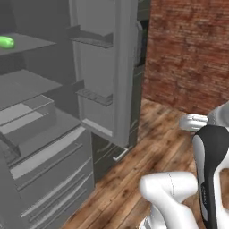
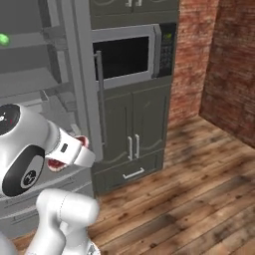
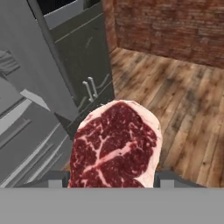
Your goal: Gather the lime and corn from the fridge and place them on a tray on the dining counter. Then gather the steaks from the fridge and place them on the other tray.
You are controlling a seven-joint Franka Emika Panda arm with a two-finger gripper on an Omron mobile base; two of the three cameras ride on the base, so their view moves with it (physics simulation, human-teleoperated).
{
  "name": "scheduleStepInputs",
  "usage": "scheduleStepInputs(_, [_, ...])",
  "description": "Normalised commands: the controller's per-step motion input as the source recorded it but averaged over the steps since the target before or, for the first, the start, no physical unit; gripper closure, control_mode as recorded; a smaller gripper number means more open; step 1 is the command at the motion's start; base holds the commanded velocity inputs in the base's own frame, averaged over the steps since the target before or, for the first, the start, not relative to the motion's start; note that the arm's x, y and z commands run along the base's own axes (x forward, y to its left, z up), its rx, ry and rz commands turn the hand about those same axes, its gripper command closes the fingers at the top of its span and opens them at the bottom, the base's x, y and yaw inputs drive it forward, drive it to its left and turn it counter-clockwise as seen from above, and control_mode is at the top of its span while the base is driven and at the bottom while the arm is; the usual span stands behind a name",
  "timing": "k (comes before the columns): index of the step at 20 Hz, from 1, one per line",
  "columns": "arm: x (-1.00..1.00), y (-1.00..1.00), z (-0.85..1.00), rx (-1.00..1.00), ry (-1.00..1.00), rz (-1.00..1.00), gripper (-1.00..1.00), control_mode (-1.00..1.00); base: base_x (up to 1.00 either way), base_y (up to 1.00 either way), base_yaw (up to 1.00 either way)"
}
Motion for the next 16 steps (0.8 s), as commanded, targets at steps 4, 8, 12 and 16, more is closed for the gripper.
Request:
scheduleStepInputs(4, [0.00, 0.00, 0.00, 0.00, 0.00, 0.00, 1.00, 1.00, -0.03, 0.01, -0.54])
scheduleStepInputs(8, [0.00, 0.00, 0.00, 0.00, 0.00, 0.00, 1.00, 1.00, -0.07, 0.00, -0.54])
scheduleStepInputs(12, [0.00, 0.00, 0.00, 0.00, 0.00, 0.00, 1.00, 1.00, -0.04, -0.01, -0.56])
scheduleStepInputs(16, [0.00, 0.00, 0.00, 0.00, 0.00, 0.00, 1.00, 1.00, -0.01, -0.05, -0.57])
